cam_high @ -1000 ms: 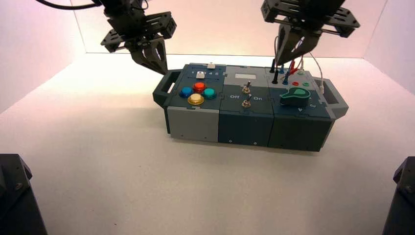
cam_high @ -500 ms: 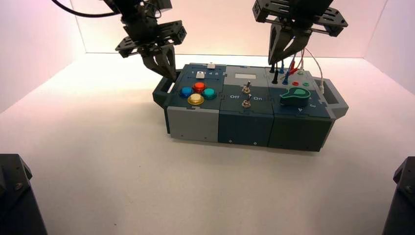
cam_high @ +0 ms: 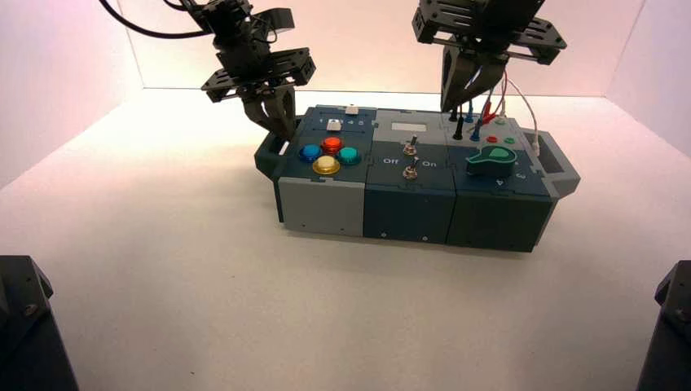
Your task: Flip the top switch off with the right gripper.
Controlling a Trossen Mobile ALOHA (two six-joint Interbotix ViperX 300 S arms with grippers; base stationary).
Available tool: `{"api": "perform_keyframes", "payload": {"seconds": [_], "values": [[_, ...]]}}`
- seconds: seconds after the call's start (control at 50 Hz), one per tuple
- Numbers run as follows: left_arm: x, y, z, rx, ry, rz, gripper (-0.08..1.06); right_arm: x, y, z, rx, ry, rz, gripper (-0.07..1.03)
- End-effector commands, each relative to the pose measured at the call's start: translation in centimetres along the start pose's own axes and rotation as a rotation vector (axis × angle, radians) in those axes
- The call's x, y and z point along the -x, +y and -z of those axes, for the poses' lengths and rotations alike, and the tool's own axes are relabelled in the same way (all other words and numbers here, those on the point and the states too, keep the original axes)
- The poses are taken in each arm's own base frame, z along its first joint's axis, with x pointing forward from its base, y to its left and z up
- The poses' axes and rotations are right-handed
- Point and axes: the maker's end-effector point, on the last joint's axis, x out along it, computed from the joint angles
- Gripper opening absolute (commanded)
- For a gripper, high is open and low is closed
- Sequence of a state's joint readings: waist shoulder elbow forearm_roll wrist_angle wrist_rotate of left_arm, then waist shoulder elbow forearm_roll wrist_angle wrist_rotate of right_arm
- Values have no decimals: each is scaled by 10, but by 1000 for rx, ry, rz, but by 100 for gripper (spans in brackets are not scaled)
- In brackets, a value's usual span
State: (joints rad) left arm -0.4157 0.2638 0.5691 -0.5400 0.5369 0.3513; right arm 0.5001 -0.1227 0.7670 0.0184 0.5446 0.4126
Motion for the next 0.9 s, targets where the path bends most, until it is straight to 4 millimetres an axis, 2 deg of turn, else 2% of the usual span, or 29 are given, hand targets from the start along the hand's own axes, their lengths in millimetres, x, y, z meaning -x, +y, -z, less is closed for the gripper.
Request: {"api": "perform_keyframes", "payload": {"seconds": [0.02, 0.34, 0.54, 0.9], "values": [[-2, -1, -7, -14, 4, 3, -3, 4, 10, -13, -1, -23, -21, -2], [-5, -1, -6, -19, 19, 4, -3, -19, 20, 2, -5, 66, -14, -2], [-5, -1, -6, -20, 19, 3, -3, -24, 30, 5, 8, 83, -22, -2], [-7, 0, -4, -21, 27, 0, -3, -31, 36, 5, 23, 95, -21, -2]]}}
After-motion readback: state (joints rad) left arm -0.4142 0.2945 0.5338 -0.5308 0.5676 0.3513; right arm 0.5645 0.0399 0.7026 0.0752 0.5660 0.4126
